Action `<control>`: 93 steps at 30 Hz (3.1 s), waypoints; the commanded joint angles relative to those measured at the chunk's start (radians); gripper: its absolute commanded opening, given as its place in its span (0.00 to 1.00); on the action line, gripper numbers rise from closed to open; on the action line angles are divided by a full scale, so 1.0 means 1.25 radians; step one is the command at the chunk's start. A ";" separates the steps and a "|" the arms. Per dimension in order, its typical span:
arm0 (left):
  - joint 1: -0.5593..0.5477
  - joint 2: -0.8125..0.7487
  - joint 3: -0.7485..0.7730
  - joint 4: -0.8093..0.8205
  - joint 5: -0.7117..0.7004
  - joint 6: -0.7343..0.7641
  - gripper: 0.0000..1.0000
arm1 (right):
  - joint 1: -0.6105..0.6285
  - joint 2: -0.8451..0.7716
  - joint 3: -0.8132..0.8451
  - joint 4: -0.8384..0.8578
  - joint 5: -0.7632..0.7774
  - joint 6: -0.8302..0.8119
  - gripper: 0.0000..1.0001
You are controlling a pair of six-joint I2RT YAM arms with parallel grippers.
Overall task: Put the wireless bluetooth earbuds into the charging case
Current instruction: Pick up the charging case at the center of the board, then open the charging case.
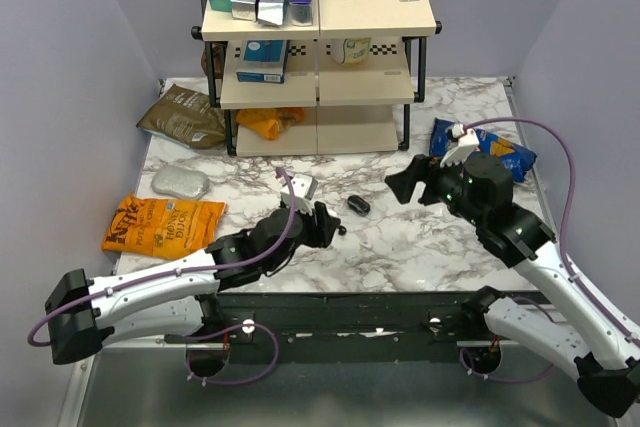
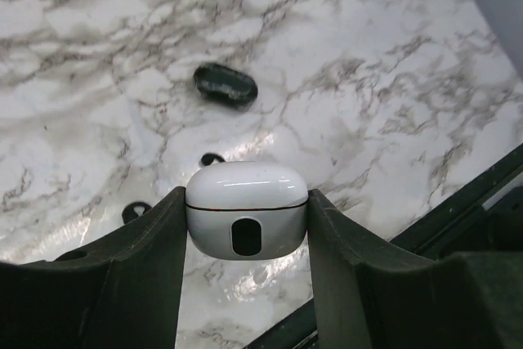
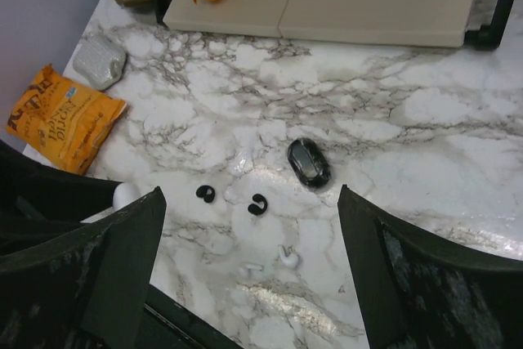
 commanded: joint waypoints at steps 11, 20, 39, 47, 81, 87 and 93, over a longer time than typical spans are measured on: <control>-0.004 -0.036 -0.336 0.832 0.078 0.629 0.00 | 0.154 0.213 0.246 -0.138 0.436 -0.083 0.94; -0.004 -0.086 -0.359 0.885 0.187 0.734 0.00 | 0.154 0.096 0.119 0.056 -0.088 -0.168 0.90; -0.005 -0.131 -0.323 0.675 0.301 0.721 0.00 | 0.317 0.261 0.185 -0.035 -0.066 -0.184 0.96; -0.005 -0.155 -0.330 0.674 0.300 0.714 0.00 | 0.318 0.287 0.173 -0.043 -0.032 -0.165 0.93; -0.009 -0.181 -0.337 0.680 0.275 0.710 0.00 | 0.317 0.250 0.166 -0.028 -0.022 -0.117 0.74; -0.010 -0.187 -0.339 0.690 0.273 0.709 0.00 | 0.317 0.277 0.167 -0.020 -0.044 -0.101 0.63; -0.010 -0.196 -0.340 0.695 0.273 0.709 0.00 | 0.316 0.294 0.172 -0.014 -0.051 -0.100 0.49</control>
